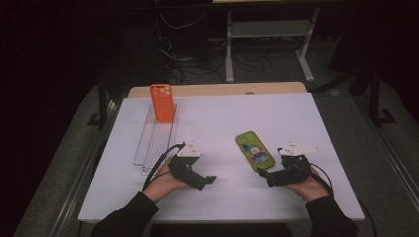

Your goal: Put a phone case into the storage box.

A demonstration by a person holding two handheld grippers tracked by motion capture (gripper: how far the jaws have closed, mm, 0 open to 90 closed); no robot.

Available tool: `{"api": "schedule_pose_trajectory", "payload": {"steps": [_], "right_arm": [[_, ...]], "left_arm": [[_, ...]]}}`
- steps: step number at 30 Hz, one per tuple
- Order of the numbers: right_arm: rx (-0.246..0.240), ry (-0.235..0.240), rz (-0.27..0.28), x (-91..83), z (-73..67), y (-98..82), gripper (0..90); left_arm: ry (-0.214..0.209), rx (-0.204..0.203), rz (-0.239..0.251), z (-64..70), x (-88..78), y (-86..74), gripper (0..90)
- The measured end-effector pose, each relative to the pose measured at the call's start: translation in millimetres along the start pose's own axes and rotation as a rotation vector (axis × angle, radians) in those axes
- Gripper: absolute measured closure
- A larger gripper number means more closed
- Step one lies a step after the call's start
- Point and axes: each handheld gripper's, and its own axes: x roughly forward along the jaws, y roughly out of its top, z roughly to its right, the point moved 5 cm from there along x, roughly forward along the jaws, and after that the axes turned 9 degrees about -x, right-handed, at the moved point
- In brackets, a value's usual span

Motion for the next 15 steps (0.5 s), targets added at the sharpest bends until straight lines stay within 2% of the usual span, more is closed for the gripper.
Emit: {"api": "schedule_pose_trajectory", "payload": {"steps": [2, 3, 5, 7, 12, 13, 15], "right_arm": [[0.005, -0.007, -0.009, 0.9, 2.5, 2.9, 0.2], [0.006, -0.007, -0.010, 0.9, 4.0, 4.6, 0.2], [0.020, -0.008, -0.011, 1.8, 5.9, 8.4, 0.2], [0.030, -0.013, -0.015, 2.7, 7.5, 12.6, 0.2], [0.063, -0.013, -0.019, 6.3, 13.3, 24.5, 0.2], [0.072, -0.017, -0.023, 7.6, 14.8, 26.5, 0.2], [0.089, -0.031, -0.033, 11.1, 18.4, 31.0, 0.2]], "left_arm": [[0.000, 0.003, 0.000, 0.6, 0.5, -0.4, 0.0], [0.004, 0.023, -0.015, -0.7, -0.6, -1.0, 0.0], [0.003, 0.018, -0.013, -0.5, -0.4, -1.0, 0.0], [0.002, -0.004, 0.005, 0.5, 0.2, -0.6, 0.0], [0.004, 0.005, -0.008, -1.5, -1.5, -1.3, 0.0], [-0.001, -0.019, 0.012, 0.2, 0.0, -0.8, 0.0], [-0.008, -0.030, 0.010, 0.3, 0.1, -0.6, 0.0]]}}
